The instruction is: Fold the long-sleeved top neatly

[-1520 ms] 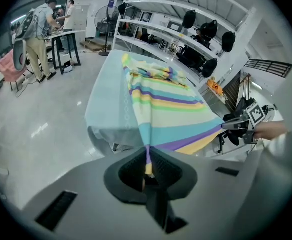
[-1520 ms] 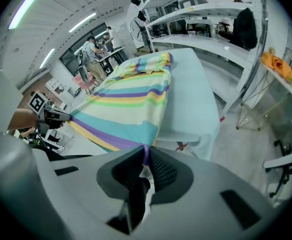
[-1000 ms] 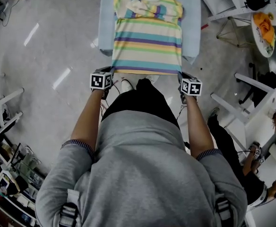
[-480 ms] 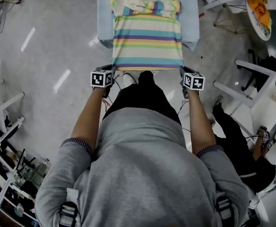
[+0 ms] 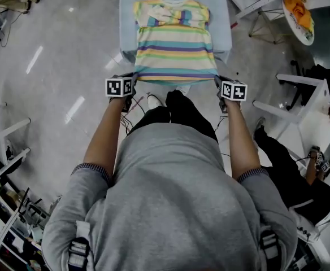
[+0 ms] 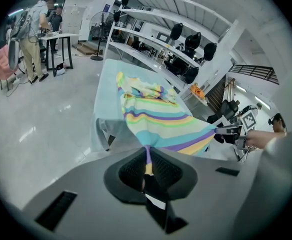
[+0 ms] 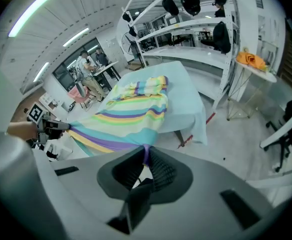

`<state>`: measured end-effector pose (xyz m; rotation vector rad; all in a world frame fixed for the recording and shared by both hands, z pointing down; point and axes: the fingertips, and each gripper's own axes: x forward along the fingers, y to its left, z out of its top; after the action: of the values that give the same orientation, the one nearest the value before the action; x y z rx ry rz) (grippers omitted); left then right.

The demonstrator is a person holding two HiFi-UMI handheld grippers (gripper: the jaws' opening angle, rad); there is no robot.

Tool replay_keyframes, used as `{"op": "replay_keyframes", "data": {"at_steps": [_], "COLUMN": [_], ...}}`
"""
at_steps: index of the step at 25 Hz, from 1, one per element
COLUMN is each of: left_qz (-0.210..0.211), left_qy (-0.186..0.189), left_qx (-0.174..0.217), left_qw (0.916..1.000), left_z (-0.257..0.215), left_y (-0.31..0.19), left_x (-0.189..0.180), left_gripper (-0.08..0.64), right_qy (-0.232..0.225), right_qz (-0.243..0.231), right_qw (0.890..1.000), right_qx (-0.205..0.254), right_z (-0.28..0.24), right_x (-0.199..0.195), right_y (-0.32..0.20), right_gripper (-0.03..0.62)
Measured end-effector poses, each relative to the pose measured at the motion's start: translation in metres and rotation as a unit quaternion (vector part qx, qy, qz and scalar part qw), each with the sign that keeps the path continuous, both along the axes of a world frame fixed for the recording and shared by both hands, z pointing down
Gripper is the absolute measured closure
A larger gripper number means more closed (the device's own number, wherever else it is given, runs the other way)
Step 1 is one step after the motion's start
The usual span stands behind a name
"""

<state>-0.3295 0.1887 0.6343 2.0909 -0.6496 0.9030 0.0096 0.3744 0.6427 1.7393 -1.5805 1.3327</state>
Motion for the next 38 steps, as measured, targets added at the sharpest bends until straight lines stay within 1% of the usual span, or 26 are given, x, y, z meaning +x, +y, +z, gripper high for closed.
{"op": "replay_keyframes", "data": {"at_steps": [6, 10, 13, 19, 27, 32, 38], "left_qz": [-0.002, -0.006, -0.012, -0.022, -0.034, -0.039, -0.039], "left_qy": [-0.012, -0.020, -0.027, -0.045, -0.068, -0.077, -0.077], "left_qx": [-0.016, -0.025, -0.033, -0.034, -0.031, -0.024, -0.023], "left_qw": [0.9998, 0.9995, 0.9990, 0.9982, 0.9966, 0.9960, 0.9960], "left_z": [-0.016, -0.019, -0.022, -0.028, -0.037, -0.044, -0.044], "left_y": [-0.028, -0.051, -0.074, -0.125, -0.176, -0.204, -0.239], "left_x": [0.015, 0.025, 0.036, 0.062, 0.096, 0.108, 0.122], "left_gripper": [0.525, 0.525, 0.525, 0.523, 0.522, 0.522, 0.522], "right_qy": [-0.028, -0.058, -0.068, -0.087, -0.118, -0.126, -0.121], "right_qz": [-0.003, -0.001, -0.008, -0.023, -0.052, -0.069, -0.078], "right_qw": [1.000, 0.998, 0.997, 0.996, 0.992, 0.989, 0.989], "right_qx": [0.010, 0.017, 0.018, 0.013, 0.012, 0.015, 0.019], "right_z": [-0.024, -0.031, -0.034, -0.032, -0.030, -0.031, -0.036], "right_x": [0.020, 0.034, 0.047, 0.072, 0.111, 0.124, 0.140], "right_y": [-0.036, -0.067, -0.092, -0.144, -0.202, -0.234, -0.275], "right_gripper": [0.554, 0.554, 0.554, 0.552, 0.551, 0.551, 0.551]}}
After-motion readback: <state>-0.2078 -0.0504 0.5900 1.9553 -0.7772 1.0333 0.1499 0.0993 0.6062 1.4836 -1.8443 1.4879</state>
